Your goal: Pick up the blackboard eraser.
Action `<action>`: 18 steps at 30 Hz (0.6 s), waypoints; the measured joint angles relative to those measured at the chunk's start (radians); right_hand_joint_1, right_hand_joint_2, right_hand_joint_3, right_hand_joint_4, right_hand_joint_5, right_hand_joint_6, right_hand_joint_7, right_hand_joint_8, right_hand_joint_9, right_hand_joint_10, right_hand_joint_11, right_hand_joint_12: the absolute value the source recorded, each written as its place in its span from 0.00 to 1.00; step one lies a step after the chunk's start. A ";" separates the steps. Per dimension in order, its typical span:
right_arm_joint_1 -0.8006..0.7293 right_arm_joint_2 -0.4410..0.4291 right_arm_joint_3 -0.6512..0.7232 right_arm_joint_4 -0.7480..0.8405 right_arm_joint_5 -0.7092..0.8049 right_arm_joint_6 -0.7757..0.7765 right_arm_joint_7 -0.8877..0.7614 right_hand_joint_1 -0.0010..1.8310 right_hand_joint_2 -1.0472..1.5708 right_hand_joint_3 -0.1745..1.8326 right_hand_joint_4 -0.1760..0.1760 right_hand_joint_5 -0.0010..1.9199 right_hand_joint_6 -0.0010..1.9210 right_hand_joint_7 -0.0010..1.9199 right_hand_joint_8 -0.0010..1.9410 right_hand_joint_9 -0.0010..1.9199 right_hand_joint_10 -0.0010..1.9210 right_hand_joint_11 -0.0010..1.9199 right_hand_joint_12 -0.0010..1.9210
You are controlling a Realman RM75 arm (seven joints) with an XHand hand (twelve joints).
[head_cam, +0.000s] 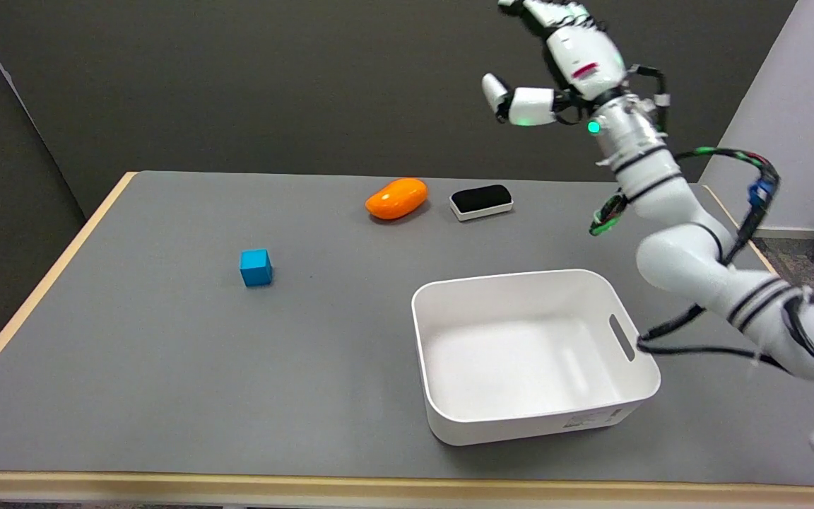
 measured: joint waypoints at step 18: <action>0.342 -0.062 -0.330 -0.409 -0.012 -0.385 -0.024 0.26 0.62 0.58 0.69 0.04 0.19 0.06 0.14 0.05 0.31 0.00 0.54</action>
